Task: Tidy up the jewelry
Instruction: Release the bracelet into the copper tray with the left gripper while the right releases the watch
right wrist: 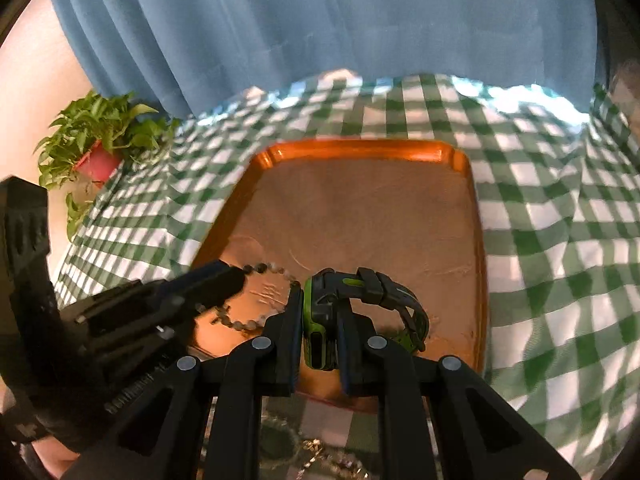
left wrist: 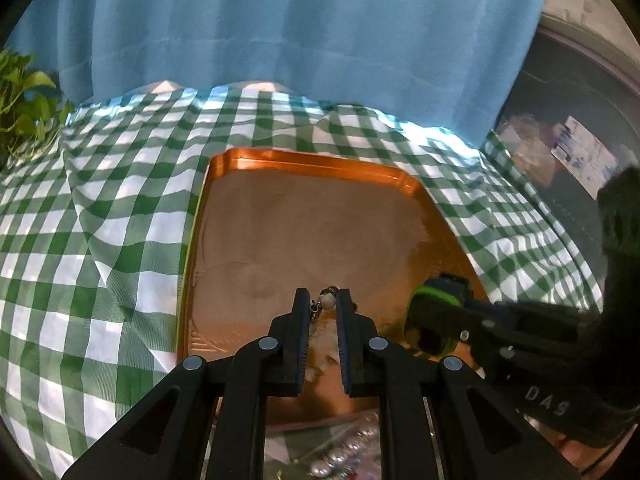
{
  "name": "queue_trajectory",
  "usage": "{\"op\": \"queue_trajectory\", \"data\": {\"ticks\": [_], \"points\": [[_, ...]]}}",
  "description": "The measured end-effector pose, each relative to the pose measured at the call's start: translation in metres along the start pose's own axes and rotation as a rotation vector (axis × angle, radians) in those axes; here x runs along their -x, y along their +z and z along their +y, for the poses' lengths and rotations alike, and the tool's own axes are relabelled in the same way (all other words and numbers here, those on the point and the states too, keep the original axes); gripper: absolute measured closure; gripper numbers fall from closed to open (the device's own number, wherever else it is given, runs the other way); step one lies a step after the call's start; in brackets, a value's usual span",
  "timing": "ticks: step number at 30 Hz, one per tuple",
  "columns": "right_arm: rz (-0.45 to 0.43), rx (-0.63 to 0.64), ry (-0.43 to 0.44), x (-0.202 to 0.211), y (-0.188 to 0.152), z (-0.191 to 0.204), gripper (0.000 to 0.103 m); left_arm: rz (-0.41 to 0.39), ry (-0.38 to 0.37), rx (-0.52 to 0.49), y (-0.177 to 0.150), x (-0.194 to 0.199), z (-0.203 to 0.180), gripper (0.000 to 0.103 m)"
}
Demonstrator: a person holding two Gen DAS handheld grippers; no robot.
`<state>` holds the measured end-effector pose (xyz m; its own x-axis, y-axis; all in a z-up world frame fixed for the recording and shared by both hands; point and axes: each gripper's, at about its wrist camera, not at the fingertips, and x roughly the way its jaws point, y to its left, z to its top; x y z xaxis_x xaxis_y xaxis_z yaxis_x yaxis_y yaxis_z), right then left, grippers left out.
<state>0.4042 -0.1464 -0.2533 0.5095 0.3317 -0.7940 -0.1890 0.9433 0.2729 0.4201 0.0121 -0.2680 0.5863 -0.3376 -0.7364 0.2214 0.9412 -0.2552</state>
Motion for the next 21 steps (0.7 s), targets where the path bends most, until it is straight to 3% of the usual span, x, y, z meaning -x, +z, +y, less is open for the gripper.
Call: {"op": "queue_trajectory", "data": {"ticks": [7,16,21], "points": [[0.029,0.027,0.003,-0.025,0.003,0.005,0.088,0.037,0.014,0.023,0.002,-0.02,0.011,0.089],[0.001,0.058,-0.043,-0.042,0.009,0.004,0.089,0.053,0.037,0.063,0.01,-0.037,0.017,0.089],[0.004,0.0,0.008,-0.049,0.012,-0.006,0.078,0.068,0.1,0.042,0.014,-0.039,0.017,0.084]]}}
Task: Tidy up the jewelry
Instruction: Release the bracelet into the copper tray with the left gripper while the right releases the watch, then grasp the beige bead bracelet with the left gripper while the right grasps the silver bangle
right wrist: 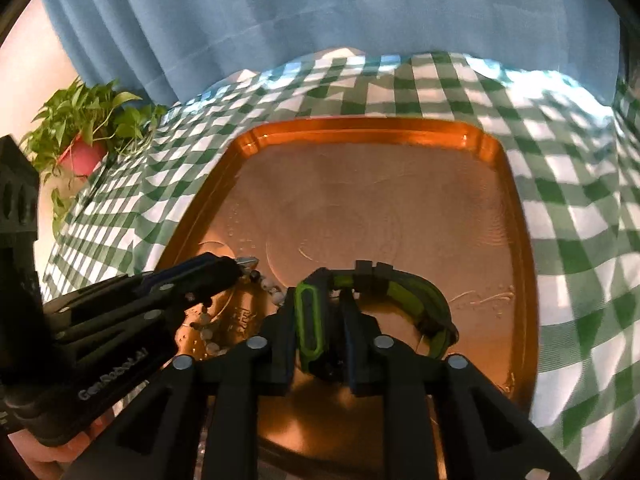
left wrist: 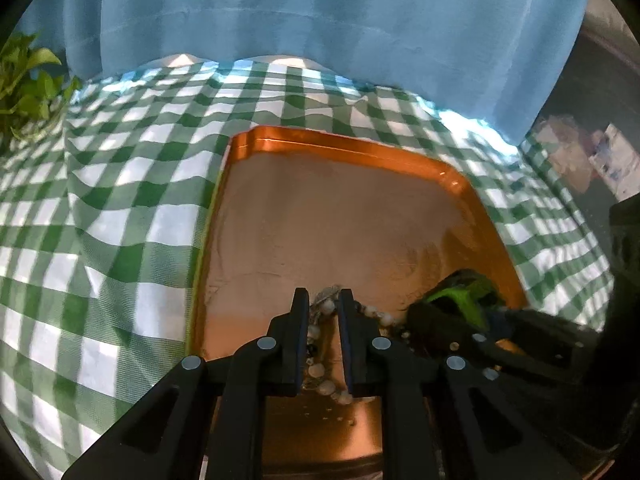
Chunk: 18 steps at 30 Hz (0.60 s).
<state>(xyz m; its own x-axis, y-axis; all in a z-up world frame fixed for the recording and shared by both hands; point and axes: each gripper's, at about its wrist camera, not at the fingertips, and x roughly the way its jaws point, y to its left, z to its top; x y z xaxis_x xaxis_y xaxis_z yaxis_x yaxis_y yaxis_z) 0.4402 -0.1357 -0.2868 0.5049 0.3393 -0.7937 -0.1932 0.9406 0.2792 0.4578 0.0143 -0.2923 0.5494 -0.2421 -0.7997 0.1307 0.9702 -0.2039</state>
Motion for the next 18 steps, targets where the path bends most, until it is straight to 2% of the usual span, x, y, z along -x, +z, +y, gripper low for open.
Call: {"op": "queue_trajectory", "data": {"ticks": [1,2,3,4,5,7,10,13,16,18], "points": [[-0.01,-0.005,0.007,0.001,0.0,0.0,0.064,-0.004,0.021,0.001,0.0,0.001,0.001,0.082],[-0.022,-0.011,-0.007,0.002,0.0,0.0,0.061,-0.01,0.039,0.003,0.001,0.003,0.003,0.077],[-0.034,-0.017,-0.014,0.005,-0.001,0.0,0.053,-0.012,0.048,0.006,0.001,0.005,0.005,0.074],[-0.052,-0.027,-0.027,0.008,-0.002,-0.001,0.044,-0.016,0.054,0.021,0.001,0.009,0.01,0.063],[-0.067,-0.035,-0.033,0.012,-0.004,-0.001,0.04,-0.023,0.054,0.039,0.0,0.013,0.014,0.051],[-0.108,-0.052,-0.017,0.023,-0.007,-0.002,0.03,-0.053,0.049,0.062,-0.002,0.025,0.02,0.04],[-0.148,-0.03,0.003,0.041,-0.015,0.003,0.016,-0.077,0.041,0.036,-0.009,0.048,0.016,0.036],[-0.177,0.006,-0.014,0.066,-0.031,0.008,0.0,-0.109,0.009,0.023,-0.024,0.074,0.009,0.026],[-0.186,-0.037,-0.016,0.094,-0.047,0.005,0.0,-0.105,0.017,-0.007,-0.042,0.102,0.003,0.025],[-0.203,-0.046,-0.026,0.113,-0.062,0.003,0.0,-0.138,0.013,-0.014,-0.058,0.126,0.001,0.025]]}}
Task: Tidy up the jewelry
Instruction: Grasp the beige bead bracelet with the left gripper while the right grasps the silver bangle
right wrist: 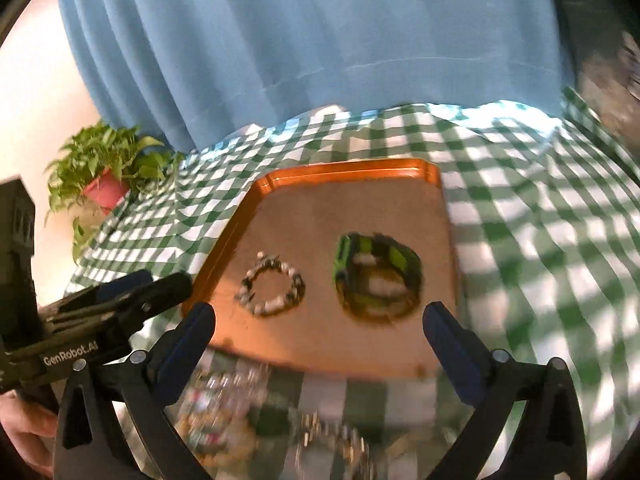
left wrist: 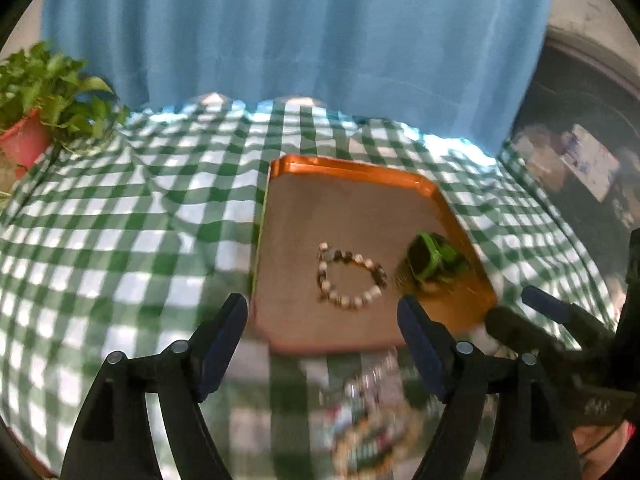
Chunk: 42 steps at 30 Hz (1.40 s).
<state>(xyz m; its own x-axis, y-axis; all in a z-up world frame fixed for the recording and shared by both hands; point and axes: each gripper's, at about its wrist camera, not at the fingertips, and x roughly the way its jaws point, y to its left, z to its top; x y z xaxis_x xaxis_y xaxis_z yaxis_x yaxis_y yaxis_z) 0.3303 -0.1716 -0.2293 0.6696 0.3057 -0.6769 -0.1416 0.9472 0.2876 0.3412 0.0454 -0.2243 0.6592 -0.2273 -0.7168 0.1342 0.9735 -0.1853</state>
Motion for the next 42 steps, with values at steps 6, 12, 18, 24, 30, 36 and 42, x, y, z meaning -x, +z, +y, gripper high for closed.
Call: {"op": "queue_trajectory", "data": {"ticks": [6,12,18,24,30,36,42], "points": [[-0.052,0.094,-0.042,0.063,-0.043,0.005,0.0,-0.057,0.017,-0.024,-0.042,0.074,0.001,0.025],[-0.035,0.092,-0.015,0.107,-0.072,0.009,0.0,-0.101,-0.004,0.008,-0.08,0.11,0.002,0.02],[-0.066,0.138,-0.049,0.119,-0.094,0.007,0.0,-0.034,-0.022,-0.084,-0.096,0.094,-0.012,0.02],[-0.037,0.108,-0.062,0.097,-0.095,-0.019,0.033,0.03,-0.064,-0.146,-0.103,0.052,-0.023,0.024],[0.056,0.099,-0.083,0.056,-0.088,-0.043,0.07,0.121,-0.058,-0.143,-0.104,0.003,-0.02,0.064],[0.077,0.07,-0.057,0.034,-0.081,-0.059,0.087,0.095,-0.089,-0.123,-0.106,-0.006,-0.012,0.086],[0.039,0.092,-0.014,0.034,-0.071,-0.055,0.084,0.123,-0.073,-0.126,-0.109,0.001,-0.01,0.09]]}}
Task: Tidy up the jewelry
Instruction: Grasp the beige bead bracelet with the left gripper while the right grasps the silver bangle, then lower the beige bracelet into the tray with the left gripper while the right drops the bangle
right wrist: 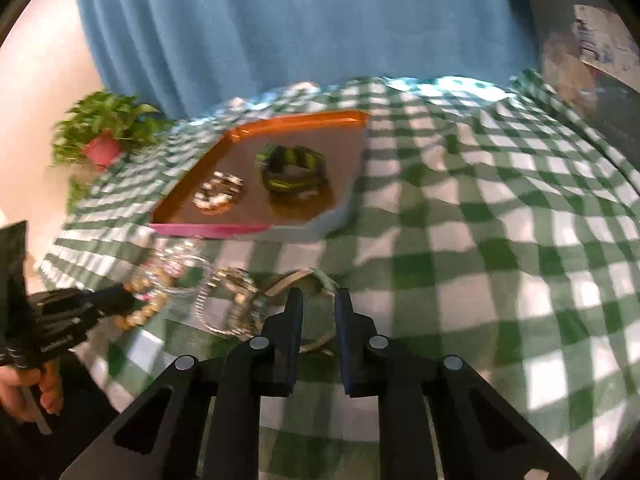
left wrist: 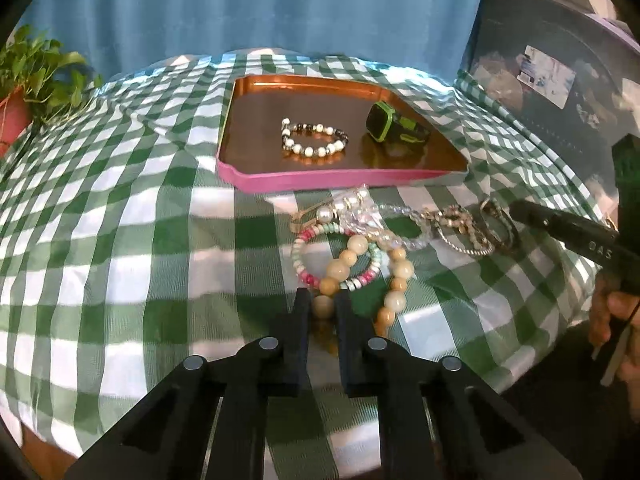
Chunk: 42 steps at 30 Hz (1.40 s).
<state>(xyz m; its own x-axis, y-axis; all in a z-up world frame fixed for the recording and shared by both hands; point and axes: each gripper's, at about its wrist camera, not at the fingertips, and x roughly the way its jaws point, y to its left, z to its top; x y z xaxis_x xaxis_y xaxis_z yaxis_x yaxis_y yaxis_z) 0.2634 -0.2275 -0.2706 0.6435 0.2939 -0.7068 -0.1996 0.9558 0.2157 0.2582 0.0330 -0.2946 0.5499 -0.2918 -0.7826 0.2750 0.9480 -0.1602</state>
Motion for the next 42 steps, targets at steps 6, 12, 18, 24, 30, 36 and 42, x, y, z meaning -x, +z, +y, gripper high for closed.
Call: {"op": "queue_trajectory", "data": {"ticks": [6,12,18,24,30,36,42], "points": [[0.025,0.044,0.022,-0.006,-0.008,0.012,0.028,-0.006,-0.018,0.008,-0.012,0.009,0.001,0.09],[0.058,0.085,-0.056,-0.02,-0.009,0.016,0.038,-0.024,-0.011,-0.014,-0.014,0.009,-0.001,0.09],[0.058,0.093,-0.062,-0.017,-0.01,0.016,0.045,0.0,-0.054,0.052,-0.009,0.01,0.008,0.09],[-0.009,0.052,-0.065,0.015,-0.001,0.017,0.045,-0.039,-0.044,0.077,0.004,0.032,0.001,0.09],[-0.028,0.052,-0.073,0.031,0.003,0.023,0.046,-0.092,-0.029,0.052,0.021,0.058,-0.006,0.09],[-0.086,0.083,-0.088,0.049,0.011,0.029,0.046,-0.131,-0.041,0.071,0.031,0.079,-0.004,0.09],[-0.141,0.094,-0.059,0.075,0.031,0.04,0.046,-0.177,-0.028,0.067,0.045,0.103,-0.015,0.09]]}}
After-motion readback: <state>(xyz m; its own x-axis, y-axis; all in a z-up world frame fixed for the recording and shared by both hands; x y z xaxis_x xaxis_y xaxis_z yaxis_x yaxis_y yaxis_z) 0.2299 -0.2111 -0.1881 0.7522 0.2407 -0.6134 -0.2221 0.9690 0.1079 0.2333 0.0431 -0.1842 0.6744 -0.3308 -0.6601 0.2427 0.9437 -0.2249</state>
